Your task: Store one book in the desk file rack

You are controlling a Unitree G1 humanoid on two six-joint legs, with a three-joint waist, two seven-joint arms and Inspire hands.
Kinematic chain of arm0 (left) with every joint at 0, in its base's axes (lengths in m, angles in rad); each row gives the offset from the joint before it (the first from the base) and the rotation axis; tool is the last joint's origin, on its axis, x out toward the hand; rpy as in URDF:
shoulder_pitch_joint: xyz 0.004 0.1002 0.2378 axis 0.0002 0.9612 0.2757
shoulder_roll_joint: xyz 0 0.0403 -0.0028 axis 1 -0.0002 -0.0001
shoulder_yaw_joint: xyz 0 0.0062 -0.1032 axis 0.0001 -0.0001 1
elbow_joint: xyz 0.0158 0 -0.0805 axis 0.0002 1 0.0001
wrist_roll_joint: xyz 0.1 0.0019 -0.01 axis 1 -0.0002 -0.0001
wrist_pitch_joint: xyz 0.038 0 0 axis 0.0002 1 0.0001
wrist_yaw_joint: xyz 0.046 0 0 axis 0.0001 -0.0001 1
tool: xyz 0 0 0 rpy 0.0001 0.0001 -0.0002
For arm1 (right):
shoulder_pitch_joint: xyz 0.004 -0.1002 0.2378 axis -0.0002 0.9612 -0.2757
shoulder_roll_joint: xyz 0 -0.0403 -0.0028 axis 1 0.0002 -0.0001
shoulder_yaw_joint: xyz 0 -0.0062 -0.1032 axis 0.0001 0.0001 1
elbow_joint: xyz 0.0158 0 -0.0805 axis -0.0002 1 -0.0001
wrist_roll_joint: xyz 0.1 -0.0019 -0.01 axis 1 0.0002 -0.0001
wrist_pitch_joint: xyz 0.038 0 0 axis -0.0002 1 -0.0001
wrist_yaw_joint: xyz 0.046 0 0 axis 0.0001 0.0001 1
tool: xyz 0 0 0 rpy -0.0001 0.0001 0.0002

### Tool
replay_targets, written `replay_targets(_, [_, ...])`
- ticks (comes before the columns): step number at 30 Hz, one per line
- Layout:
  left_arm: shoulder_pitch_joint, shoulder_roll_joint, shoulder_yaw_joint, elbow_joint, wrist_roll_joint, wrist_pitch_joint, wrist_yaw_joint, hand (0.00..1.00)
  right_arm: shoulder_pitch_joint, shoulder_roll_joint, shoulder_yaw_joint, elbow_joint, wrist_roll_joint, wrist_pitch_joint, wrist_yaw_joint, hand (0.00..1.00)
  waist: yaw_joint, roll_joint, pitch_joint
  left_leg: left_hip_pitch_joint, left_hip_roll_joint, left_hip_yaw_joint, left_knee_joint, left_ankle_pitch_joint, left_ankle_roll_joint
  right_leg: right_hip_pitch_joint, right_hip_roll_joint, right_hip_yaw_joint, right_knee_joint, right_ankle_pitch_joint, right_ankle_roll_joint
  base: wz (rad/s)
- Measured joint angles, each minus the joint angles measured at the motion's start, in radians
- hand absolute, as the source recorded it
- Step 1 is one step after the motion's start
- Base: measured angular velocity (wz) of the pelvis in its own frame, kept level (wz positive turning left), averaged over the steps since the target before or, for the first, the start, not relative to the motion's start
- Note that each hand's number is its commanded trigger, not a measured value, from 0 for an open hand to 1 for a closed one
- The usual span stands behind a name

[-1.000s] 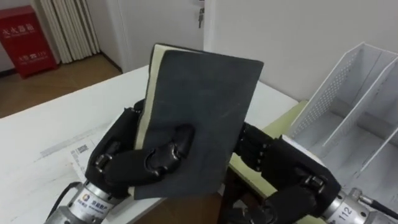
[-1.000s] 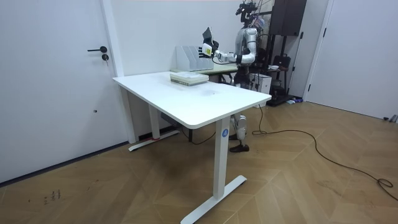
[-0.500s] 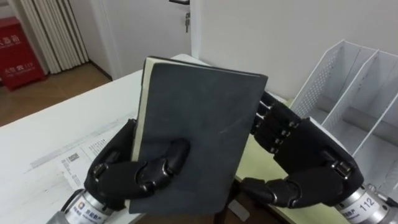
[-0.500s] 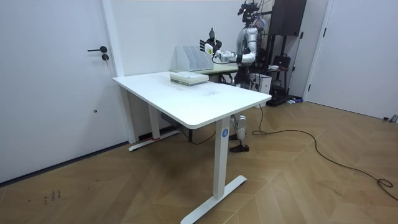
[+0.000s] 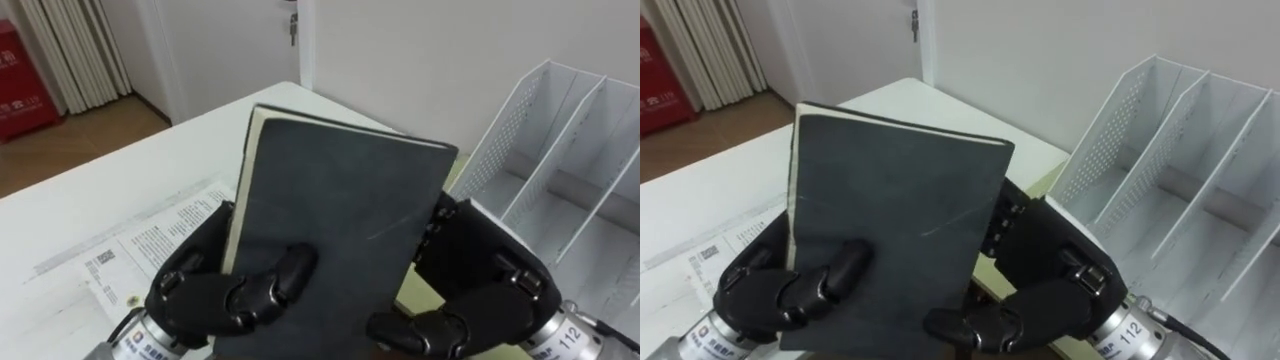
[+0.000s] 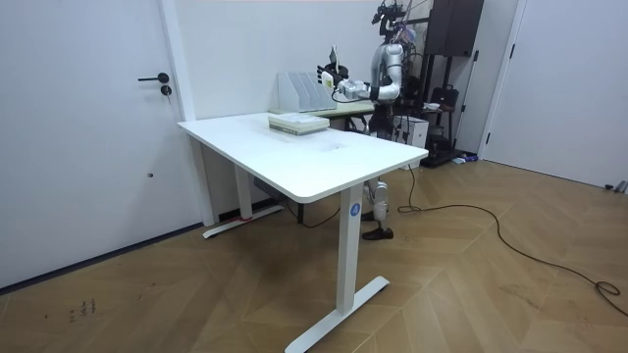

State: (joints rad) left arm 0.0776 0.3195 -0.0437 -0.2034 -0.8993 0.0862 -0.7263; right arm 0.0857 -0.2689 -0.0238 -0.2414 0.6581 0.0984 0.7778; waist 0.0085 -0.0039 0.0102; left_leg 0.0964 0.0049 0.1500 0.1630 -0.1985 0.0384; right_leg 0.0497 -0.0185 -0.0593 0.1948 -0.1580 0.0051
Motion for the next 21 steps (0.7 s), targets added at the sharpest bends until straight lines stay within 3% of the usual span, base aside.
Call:
replay_targets(1, [0.0, 0.002, -0.001, 0.0, 0.0, 0.001, 0.0, 1.0, 0.0, 0.0, 0.006, 0.0, -0.002, 0.002, 0.005, 0.84, -0.002, -0.001, 0.0003, 0.0, 0.0, 0.0, 0.0, 0.0, 0.0, 0.0, 0.0, 0.0, 0.0, 0.0, 0.0, 0.0])
replay_targets(3, [0.0, 0.002, -0.004, 0.0, 0.0, 0.001, -0.002, 1.0, 0.0, -0.001, 0.03, 0.002, -0.016, 0.007, 0.033, 1.0, -0.004, -0.003, 0.0009, 0.0, 0.0, -0.001, 0.0, -0.001, 0.0, 0.001, 0.0, 0.0, 0.001, 0.0, 0.0, 0.0])
replay_targets(7, [0.0, 0.008, -0.013, 0.001, -0.001, 0.002, -0.003, 1.0, -0.001, -0.002, 0.055, 0.035, -0.029, 0.012, 0.071, 1.0, -0.003, -0.012, 0.0067, 0.002, 0.001, -0.005, 0.002, -0.001, 0.0, 0.001, 0.001, 0.001, 0.007, 0.0, 0.0, 0.0])
replay_targets(9, [0.0, 0.036, -0.053, 0.001, 0.0, 0.002, -0.014, 1.0, -0.007, -0.003, 0.047, 0.067, -0.03, 0.012, 0.049, 1.0, 0.003, -0.023, 0.0113, 0.0, 0.001, -0.011, 0.002, -0.002, 0.0, -0.001, 0.002, 0.0, 0.008, 0.0, 0.0, 0.0])
replay_targets(21, [0.0, 0.062, -0.073, 0.001, -0.001, 0.002, -0.004, 1.0, -0.007, -0.004, 0.047, 0.089, -0.034, 0.012, 0.031, 1.0, 0.0, -0.026, 0.0097, -0.002, 0.001, -0.017, 0.005, -0.005, 0.0, 0.0, 0.002, -0.01, 0.008, 0.0, 0.0, 0.0])
